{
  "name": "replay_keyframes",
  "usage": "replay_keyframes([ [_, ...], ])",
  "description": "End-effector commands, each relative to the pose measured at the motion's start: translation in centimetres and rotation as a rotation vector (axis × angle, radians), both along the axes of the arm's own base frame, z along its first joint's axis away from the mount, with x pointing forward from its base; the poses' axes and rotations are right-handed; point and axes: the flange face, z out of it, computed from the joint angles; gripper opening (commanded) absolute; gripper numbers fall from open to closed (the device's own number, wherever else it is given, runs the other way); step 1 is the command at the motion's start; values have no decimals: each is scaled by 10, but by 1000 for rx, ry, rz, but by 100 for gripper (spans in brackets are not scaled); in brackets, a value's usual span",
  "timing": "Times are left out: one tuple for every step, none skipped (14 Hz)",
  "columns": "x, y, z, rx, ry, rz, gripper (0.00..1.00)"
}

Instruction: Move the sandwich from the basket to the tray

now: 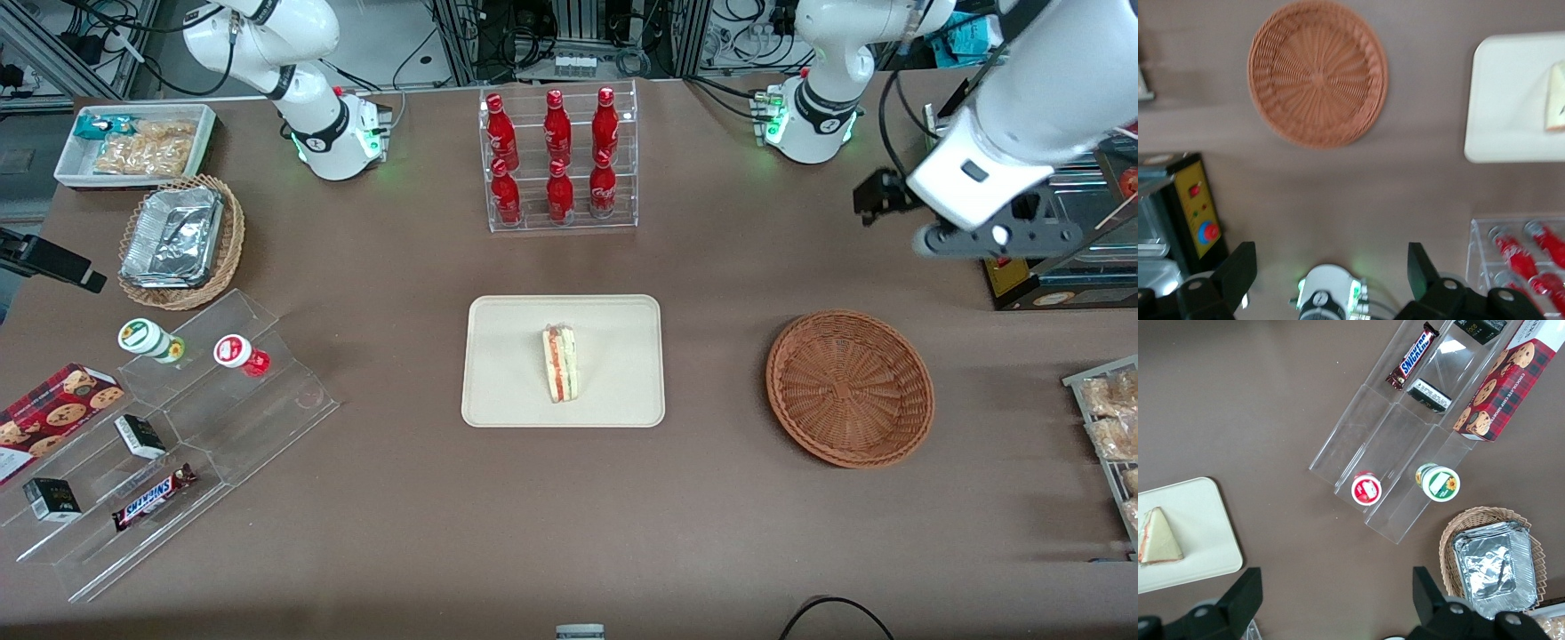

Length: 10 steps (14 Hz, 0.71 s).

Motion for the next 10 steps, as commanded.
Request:
replay_keyframes([
  [-21, 3, -12, 26, 20, 11, 100],
  [-19, 4, -8, 20, 1, 14, 100],
  [-18, 7, -7, 20, -4, 25, 100],
  [-18, 11, -4, 23, -10, 49, 100],
  [-18, 14, -2, 24, -16, 82, 100],
  [-17, 17, 2, 22, -23, 97, 100],
  [-16, 23, 2, 21, -23, 108, 100],
  [-14, 30, 3, 15, -24, 121, 100],
  [-13, 34, 4, -10, -18, 132, 100],
  [-12, 42, 10, -32, -18, 147, 100],
])
